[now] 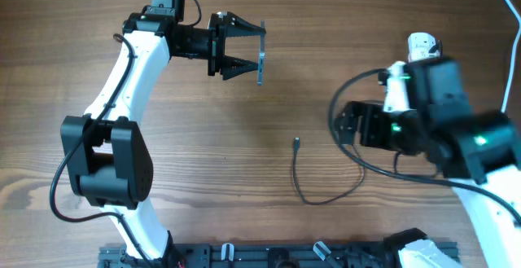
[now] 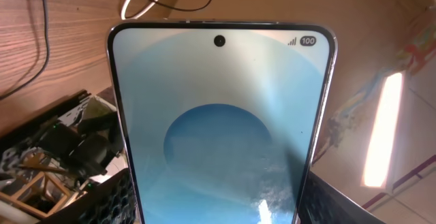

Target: Plug charger to phone and switch on socket

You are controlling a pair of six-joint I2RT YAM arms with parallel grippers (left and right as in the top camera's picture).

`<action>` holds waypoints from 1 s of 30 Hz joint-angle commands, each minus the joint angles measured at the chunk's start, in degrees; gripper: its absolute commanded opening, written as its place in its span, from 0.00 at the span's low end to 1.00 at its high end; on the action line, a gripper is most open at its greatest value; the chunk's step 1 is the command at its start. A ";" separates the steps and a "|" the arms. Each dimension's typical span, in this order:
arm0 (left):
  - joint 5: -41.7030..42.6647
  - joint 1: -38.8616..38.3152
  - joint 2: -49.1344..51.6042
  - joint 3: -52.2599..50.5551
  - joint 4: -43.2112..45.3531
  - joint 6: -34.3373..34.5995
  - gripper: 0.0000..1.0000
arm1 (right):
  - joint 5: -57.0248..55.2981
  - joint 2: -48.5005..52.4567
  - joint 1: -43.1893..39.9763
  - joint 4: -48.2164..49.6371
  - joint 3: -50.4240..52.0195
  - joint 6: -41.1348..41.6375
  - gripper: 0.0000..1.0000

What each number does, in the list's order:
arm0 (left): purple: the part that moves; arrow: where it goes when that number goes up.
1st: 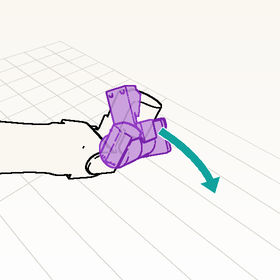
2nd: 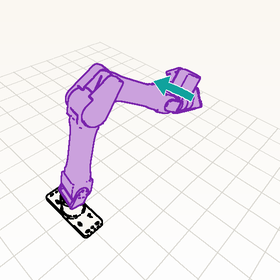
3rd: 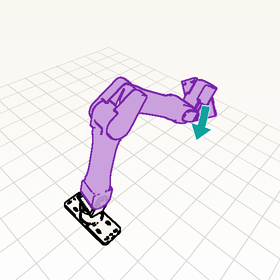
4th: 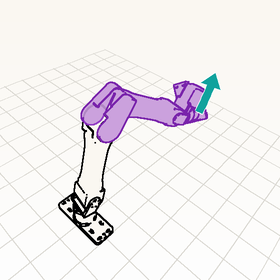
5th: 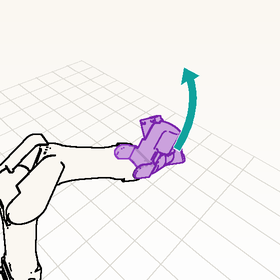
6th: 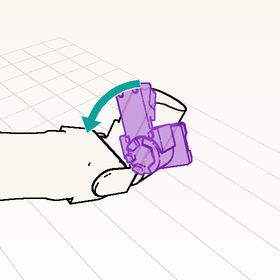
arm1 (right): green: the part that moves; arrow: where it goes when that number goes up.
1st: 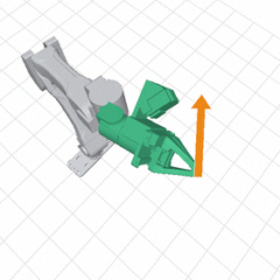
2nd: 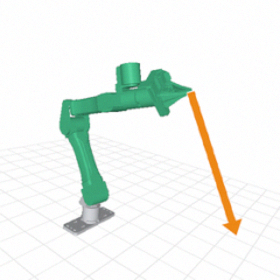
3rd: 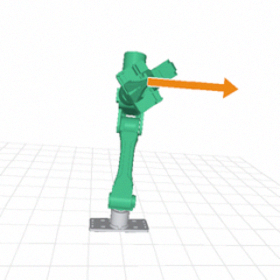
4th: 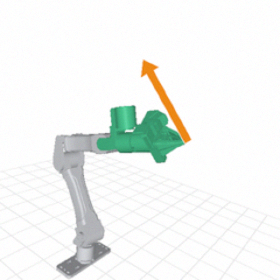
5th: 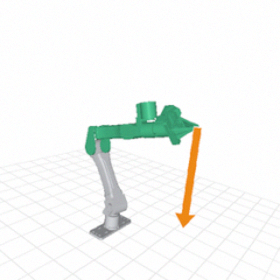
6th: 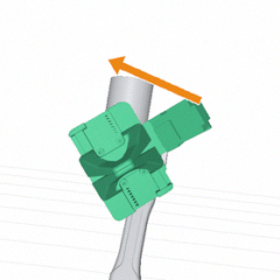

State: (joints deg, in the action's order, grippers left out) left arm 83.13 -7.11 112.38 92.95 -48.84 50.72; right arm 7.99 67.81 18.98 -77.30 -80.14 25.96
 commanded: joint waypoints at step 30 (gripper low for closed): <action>1.03 0.22 -2.19 0.07 0.04 2.27 0.70 | -23.41 17.25 18.43 1.62 -26.27 14.08 1.00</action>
State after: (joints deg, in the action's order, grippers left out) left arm 82.32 -7.11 112.38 92.95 -48.97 52.73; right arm -11.73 84.55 38.09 -75.53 -105.21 38.28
